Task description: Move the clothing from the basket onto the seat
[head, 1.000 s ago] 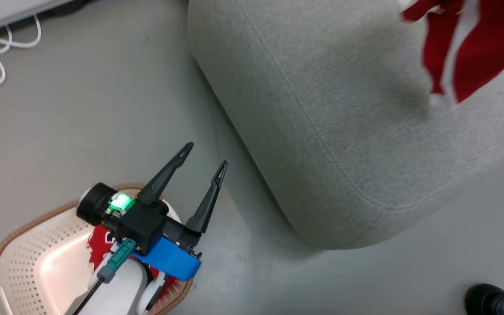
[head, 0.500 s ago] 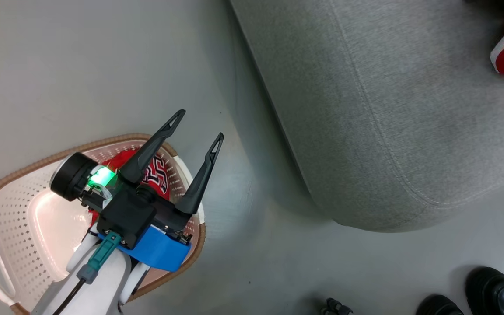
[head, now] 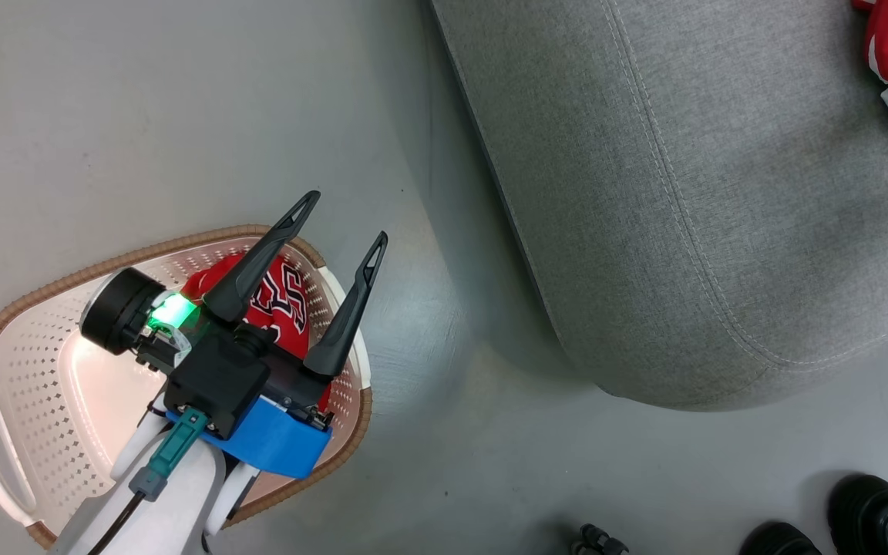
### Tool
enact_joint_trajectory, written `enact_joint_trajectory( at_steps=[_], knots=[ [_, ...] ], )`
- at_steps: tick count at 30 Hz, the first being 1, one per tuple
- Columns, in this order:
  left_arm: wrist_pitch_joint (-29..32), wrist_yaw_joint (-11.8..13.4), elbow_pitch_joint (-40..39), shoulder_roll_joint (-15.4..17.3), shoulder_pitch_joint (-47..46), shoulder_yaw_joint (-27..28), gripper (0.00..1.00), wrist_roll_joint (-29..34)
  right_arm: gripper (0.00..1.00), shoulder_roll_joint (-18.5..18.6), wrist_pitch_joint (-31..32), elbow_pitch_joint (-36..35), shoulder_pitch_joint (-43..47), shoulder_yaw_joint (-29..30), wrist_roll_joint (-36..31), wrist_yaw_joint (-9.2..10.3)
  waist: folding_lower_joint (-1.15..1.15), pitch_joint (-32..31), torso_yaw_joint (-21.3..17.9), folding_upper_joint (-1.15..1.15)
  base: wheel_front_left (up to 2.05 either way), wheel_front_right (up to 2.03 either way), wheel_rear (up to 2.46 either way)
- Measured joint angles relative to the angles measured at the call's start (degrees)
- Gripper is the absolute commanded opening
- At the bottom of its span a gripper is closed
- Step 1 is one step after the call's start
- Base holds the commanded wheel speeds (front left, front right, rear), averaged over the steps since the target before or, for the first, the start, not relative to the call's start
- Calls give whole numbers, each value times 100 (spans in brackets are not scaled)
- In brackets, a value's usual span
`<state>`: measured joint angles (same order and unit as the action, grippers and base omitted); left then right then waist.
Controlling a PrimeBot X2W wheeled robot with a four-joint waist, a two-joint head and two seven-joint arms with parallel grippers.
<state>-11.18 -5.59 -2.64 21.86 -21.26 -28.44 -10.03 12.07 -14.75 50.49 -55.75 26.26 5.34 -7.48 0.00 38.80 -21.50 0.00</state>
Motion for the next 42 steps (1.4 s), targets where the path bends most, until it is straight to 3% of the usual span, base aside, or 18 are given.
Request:
enact_joint_trajectory(
  at_steps=[4,5,6,7,19,31,42],
  knots=[
    [-7,10,21,-3,-1,-10,100,-18,0,-1,-22,71,-40,-53,-71,0,0,-40,-3,0,0,0,0],
    [-10,18,35,-11,-1,-20,100,-23,23,-1,-22,89,-41,-80,-88,0,0,-57,1,0,0,0,0],
    [-24,18,53,-24,-2,-32,100,-42,71,-1,-22,94,-41,-99,-109,0,0,-75,7,0,0,0,0],
    [-44,18,81,-43,-3,-42,100,-57,100,0,-22,91,-40,-104,-129,0,0,-95,16,0,0,0,0],
    [-330,-3,853,-503,-28,-181,100,-321,100,26,-27,-38,660,-301,-312,0,0,-733,239,1,0,0,0],
    [-381,-75,1332,-1181,404,45,100,-521,100,70,-29,60,1787,-526,-326,0,-1,-1893,590,1,0,0,0],
    [-382,-136,1502,-1524,1031,569,100,-510,100,-136,-30,-1088,3140,-766,-202,0,-2,-2674,999,1,0,0,0]
  ],
)
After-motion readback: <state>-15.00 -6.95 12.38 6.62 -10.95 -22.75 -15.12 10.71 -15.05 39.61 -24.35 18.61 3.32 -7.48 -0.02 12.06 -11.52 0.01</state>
